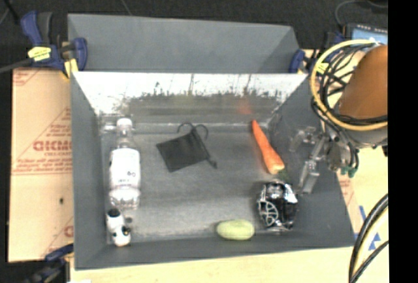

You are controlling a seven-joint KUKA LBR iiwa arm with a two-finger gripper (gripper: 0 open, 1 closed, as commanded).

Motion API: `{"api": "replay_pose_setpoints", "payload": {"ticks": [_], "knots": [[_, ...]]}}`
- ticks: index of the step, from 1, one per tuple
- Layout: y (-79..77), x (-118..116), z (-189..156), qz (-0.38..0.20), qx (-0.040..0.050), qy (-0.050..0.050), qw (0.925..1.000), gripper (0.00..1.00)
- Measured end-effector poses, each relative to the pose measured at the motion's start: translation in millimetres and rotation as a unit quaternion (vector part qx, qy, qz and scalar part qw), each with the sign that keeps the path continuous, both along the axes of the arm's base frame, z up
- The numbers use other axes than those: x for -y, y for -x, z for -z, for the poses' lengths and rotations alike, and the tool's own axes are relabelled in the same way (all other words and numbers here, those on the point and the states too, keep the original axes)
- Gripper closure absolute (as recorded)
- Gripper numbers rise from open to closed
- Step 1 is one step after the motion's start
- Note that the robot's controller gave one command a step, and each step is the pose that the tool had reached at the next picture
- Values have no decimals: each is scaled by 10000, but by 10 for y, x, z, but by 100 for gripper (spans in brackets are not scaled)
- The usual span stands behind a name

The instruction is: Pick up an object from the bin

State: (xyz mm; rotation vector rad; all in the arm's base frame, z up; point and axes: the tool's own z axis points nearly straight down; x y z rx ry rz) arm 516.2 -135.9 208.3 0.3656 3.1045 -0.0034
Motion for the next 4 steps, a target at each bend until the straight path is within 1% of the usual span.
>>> {"api": "replay_pose_setpoints", "payload": {"ticks": [1,2,3,4], "knots": [[125,111,423,-297,40,19,9995,0],[256,94,1024,-538,31,26,9985,0],[226,-13,1297,-351,213,69,9991,100],[225,-13,1297,-354,213,70,9991,100]]}}
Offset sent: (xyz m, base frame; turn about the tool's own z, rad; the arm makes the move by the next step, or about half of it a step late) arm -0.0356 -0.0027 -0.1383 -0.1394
